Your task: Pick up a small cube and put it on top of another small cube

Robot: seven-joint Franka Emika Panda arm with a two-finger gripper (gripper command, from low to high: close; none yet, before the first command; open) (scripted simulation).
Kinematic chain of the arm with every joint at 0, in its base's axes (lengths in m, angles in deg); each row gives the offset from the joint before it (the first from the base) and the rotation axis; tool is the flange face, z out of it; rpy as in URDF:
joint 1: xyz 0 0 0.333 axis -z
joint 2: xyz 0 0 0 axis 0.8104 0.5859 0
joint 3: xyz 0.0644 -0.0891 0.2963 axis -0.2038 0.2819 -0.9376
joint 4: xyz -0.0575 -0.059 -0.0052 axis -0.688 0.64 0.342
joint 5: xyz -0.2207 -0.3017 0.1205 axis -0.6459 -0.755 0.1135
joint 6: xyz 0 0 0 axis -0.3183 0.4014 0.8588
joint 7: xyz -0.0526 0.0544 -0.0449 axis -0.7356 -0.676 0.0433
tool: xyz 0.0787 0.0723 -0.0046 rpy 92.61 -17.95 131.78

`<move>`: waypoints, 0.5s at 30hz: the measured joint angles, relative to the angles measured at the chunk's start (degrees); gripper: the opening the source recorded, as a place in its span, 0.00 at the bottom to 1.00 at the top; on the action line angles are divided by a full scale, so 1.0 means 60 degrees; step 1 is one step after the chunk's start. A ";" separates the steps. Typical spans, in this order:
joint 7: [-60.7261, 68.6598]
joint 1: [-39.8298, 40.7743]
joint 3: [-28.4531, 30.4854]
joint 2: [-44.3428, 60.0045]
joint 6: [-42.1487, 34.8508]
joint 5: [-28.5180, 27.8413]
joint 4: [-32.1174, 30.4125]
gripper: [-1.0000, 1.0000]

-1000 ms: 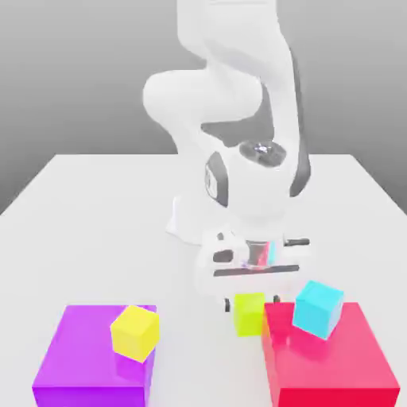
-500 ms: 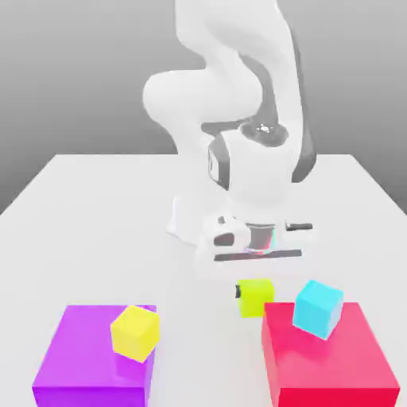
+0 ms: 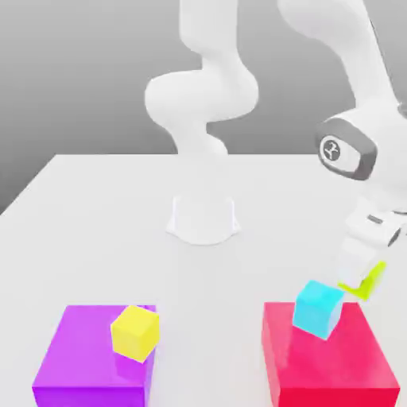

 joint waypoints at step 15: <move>0.2321 0.0273 0.0500 0.2936 -0.0372 -0.1093 0.4261 0.00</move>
